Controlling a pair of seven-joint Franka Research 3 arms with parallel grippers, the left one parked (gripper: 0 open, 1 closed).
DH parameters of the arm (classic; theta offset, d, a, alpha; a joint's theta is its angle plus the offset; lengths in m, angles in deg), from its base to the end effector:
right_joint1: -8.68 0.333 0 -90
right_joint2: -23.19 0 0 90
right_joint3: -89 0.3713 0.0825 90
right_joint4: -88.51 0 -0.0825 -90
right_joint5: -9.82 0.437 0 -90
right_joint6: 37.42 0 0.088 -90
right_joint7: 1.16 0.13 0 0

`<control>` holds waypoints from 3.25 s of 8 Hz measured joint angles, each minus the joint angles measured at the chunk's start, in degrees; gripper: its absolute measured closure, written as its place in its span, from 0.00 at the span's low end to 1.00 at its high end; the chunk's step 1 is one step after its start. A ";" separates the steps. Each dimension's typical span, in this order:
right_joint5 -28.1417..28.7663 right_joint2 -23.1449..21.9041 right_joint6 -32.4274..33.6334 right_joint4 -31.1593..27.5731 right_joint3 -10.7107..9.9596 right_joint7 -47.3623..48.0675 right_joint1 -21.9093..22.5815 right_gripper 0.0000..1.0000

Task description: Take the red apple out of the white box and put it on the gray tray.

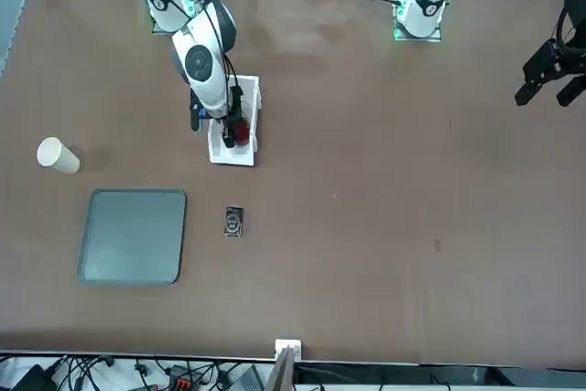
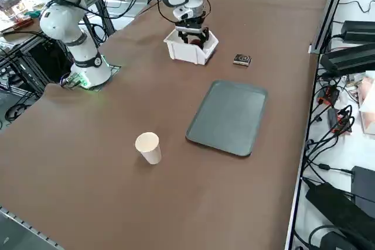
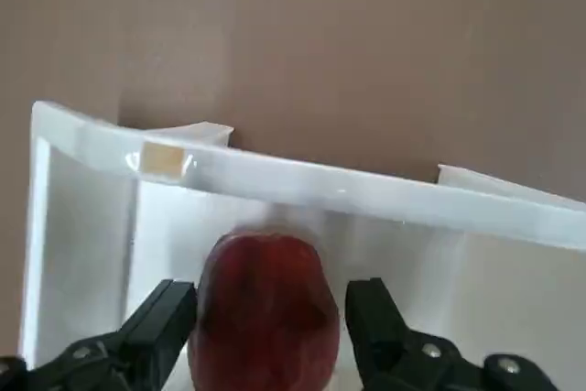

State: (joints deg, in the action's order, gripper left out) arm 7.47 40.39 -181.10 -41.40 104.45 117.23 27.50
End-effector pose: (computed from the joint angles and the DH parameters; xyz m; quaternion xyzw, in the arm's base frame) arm 0.4750 0.3269 0.2124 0.7499 -0.6605 -0.0327 0.0167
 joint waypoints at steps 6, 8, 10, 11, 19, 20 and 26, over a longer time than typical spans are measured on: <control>0.00 1.60 -2.37 -0.02 0.00 0.00 -0.01 0.00; 0.00 1.83 -2.69 -0.02 0.00 0.00 -0.01 0.00; 0.00 1.85 -2.73 -0.02 0.00 0.00 -0.01 0.00; 0.00 1.87 -2.74 -0.02 0.00 0.01 -0.01 0.00; 0.05 2.66 -4.44 -0.01 0.72 0.03 -0.03 0.00; 0.05 2.67 -4.45 -0.01 0.72 0.03 -0.03 0.00; 0.06 2.55 -4.56 0.10 0.74 0.04 -0.24 0.13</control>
State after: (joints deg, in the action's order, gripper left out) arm 7.52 42.93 -185.66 -41.30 105.18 117.27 27.26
